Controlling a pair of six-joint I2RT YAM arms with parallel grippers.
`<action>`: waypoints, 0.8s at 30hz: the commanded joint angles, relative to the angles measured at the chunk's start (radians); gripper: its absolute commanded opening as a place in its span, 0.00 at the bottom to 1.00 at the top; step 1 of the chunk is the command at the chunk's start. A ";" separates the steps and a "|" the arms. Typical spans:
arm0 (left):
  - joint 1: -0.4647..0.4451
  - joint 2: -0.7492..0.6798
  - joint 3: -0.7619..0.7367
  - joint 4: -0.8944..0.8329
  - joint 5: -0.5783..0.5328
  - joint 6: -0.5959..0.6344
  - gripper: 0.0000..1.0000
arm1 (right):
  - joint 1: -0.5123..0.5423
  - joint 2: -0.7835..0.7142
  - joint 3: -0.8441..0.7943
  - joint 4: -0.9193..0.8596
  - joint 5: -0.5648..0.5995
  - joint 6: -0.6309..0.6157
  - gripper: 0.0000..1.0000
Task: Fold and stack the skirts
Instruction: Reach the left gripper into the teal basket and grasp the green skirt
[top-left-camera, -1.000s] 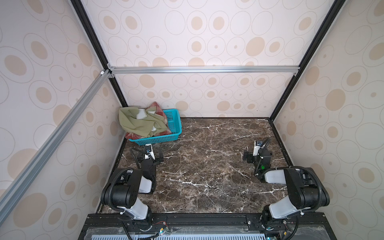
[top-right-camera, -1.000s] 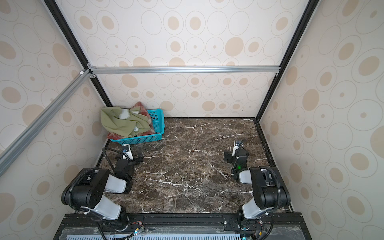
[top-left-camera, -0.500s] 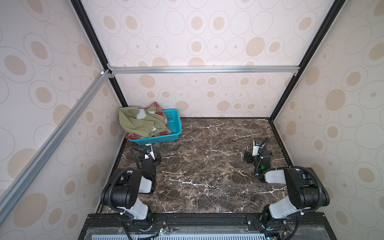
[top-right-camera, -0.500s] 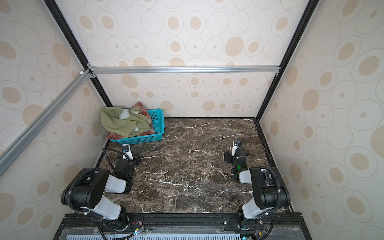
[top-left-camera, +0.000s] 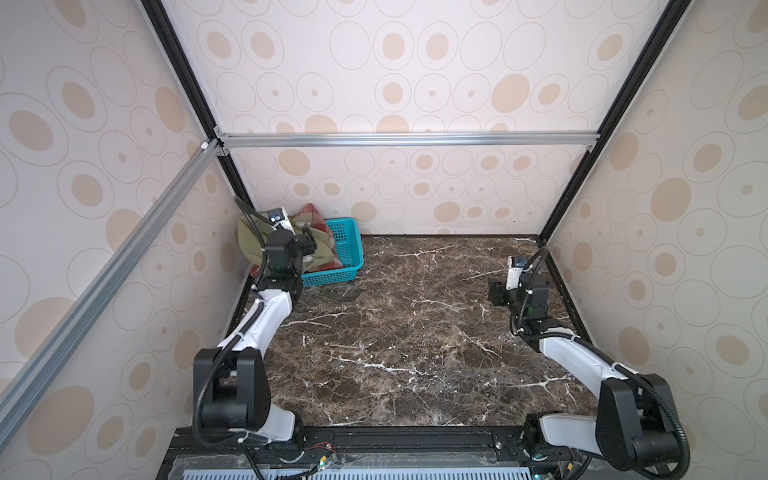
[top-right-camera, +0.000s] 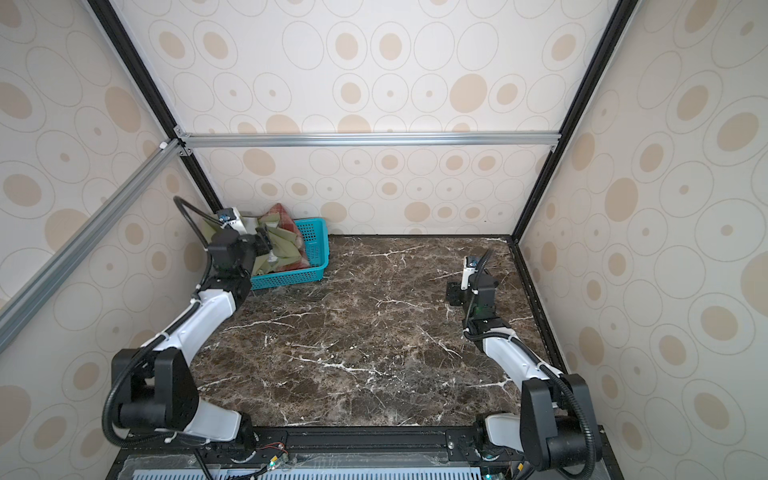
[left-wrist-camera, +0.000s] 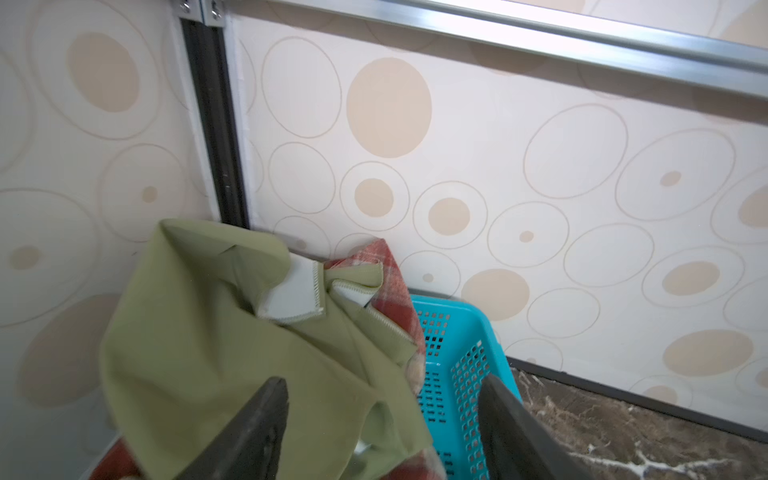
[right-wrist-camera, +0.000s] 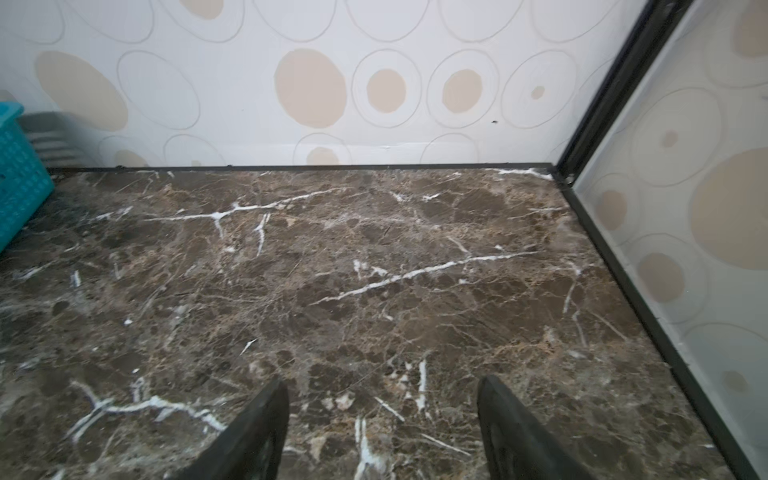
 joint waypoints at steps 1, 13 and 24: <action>0.027 0.110 0.138 -0.298 0.112 -0.058 0.75 | 0.029 0.030 0.017 -0.098 -0.060 0.041 0.74; 0.030 0.456 0.540 -0.573 0.073 0.030 0.84 | 0.032 0.096 0.053 -0.082 -0.108 0.113 0.74; 0.031 0.535 0.579 -0.592 0.015 0.050 0.46 | 0.032 0.116 0.051 -0.057 -0.107 0.147 0.73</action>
